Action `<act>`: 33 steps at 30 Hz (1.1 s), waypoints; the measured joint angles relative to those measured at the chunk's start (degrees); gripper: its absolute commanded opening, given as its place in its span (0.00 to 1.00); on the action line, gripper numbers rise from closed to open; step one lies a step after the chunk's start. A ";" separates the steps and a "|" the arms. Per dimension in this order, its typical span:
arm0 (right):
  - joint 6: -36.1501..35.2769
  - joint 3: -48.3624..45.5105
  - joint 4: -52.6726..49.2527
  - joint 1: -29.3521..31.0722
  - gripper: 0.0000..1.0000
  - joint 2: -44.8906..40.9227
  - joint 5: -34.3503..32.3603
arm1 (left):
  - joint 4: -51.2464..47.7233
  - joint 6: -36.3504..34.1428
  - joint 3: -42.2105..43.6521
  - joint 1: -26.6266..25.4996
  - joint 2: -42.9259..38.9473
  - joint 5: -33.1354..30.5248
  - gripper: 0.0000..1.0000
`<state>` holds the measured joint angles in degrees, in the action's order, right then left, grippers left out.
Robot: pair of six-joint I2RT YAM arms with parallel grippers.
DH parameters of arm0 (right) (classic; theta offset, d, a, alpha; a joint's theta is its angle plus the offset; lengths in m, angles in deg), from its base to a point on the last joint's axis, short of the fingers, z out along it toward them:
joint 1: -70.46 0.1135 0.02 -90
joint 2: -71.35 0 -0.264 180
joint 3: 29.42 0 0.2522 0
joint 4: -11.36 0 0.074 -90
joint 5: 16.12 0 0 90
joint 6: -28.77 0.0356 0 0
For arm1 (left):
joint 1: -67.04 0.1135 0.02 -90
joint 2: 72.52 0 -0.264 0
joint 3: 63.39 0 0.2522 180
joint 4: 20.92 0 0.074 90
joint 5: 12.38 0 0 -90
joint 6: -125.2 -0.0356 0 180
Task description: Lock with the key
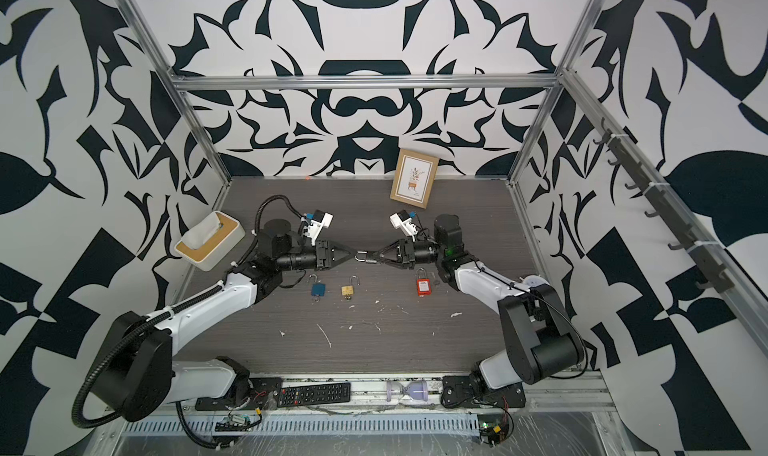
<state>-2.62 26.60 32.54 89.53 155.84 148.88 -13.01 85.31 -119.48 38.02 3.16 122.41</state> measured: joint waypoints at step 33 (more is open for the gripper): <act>-5.42 -0.70 2.16 0.09 0.00 -2.05 -1.92 | 4.26 5.01 -0.07 -1.22 0.76 1.86 0.00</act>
<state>-8.04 25.90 34.70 89.62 153.78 146.96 -8.75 90.31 -119.55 36.80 3.93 124.27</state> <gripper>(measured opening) 0.147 0.077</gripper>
